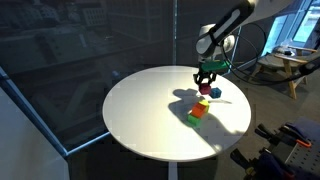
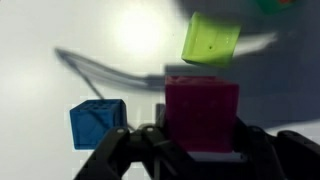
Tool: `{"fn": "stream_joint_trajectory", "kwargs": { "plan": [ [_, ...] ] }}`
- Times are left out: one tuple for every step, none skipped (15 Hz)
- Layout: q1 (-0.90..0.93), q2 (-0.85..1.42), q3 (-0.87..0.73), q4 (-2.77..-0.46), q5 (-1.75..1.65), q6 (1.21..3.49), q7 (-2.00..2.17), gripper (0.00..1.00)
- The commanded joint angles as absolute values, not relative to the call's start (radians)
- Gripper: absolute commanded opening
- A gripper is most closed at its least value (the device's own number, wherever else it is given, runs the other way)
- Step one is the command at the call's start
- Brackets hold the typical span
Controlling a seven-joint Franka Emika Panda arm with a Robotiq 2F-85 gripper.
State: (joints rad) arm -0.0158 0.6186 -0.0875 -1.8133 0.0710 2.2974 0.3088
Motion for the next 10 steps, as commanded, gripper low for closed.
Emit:
{"fn": "stream_joint_trajectory", "kwargs": {
  "plan": [
    [-0.003,0.64,-0.098,-1.806,0.068,2.31,0.33,0.29],
    [-0.003,0.649,-0.099,-1.8,0.074,2.307,0.341,0.29],
    [-0.005,0.655,-0.099,-1.795,0.082,2.305,0.35,0.29],
    [-0.01,0.66,-0.097,-1.788,0.092,2.296,0.359,0.29],
    [-0.011,0.663,-0.097,-1.784,0.097,2.294,0.37,0.29],
    [-0.014,0.664,-0.097,-1.781,0.103,2.292,0.382,0.29],
    [-0.015,0.664,-0.098,-1.779,0.106,2.29,0.39,0.29],
    [-0.016,0.663,-0.099,-1.778,0.112,2.29,0.398,0.29],
    [-0.016,0.662,-0.1,-1.776,0.118,2.29,0.404,0.29],
    [-0.015,0.662,-0.103,-1.773,0.121,2.289,0.412,0.29]
  ]
}}
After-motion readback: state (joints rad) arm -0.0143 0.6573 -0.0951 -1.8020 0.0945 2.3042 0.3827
